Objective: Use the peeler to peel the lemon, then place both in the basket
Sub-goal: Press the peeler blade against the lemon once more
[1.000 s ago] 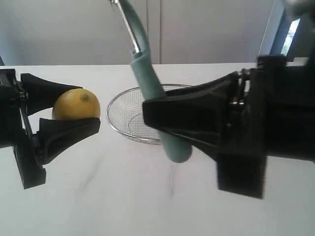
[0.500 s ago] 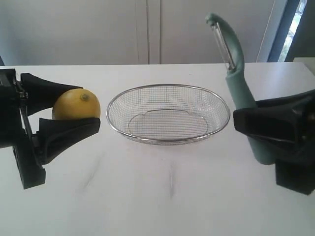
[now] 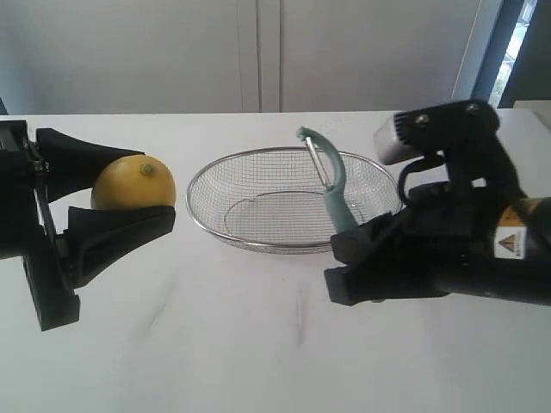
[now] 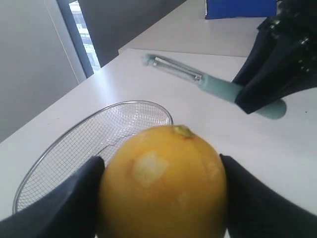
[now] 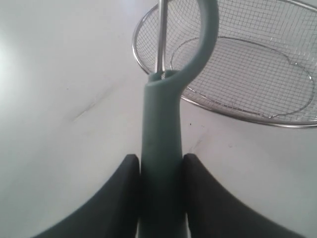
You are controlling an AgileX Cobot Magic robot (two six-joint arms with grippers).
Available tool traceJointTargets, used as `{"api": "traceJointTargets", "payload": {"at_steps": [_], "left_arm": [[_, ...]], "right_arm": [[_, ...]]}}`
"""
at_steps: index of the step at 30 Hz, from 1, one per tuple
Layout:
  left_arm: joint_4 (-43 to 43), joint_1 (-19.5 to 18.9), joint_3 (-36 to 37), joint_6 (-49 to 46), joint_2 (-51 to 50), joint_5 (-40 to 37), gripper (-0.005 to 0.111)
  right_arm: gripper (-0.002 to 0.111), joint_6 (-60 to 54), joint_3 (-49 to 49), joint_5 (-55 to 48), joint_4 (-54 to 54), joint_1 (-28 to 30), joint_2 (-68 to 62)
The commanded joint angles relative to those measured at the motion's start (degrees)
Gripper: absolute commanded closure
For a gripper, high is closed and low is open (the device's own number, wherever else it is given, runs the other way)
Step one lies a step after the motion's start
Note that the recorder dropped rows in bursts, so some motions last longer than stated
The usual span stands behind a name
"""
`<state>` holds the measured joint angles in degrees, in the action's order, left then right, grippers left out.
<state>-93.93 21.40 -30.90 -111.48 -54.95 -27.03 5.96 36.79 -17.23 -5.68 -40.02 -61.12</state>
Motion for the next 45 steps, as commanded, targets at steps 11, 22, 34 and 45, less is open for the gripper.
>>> {"api": "traceJointTargets", "payload": {"at_steps": [11, 22, 34, 45], "left_arm": [[-1.58, 0.10, -0.36, 0.29, 0.21, -1.24, 0.107], [-1.58, 0.10, -0.36, 0.29, 0.21, -1.24, 0.107], [-1.58, 0.10, -0.36, 0.29, 0.21, -2.13, 0.107], [-1.58, 0.10, -0.36, 0.29, 0.21, -2.03, 0.107]], "right_arm": [[0.108, 0.72, -0.12, 11.77, -7.78, 0.09, -16.35], [0.108, 2.31, 0.39, 15.16, -10.34, -6.70, -17.82], [0.108, 3.26, 6.18, 14.31, -10.45, -11.61, -18.45], [0.108, 3.31, 7.92, 14.69, -11.05, -16.41, -18.60]]}}
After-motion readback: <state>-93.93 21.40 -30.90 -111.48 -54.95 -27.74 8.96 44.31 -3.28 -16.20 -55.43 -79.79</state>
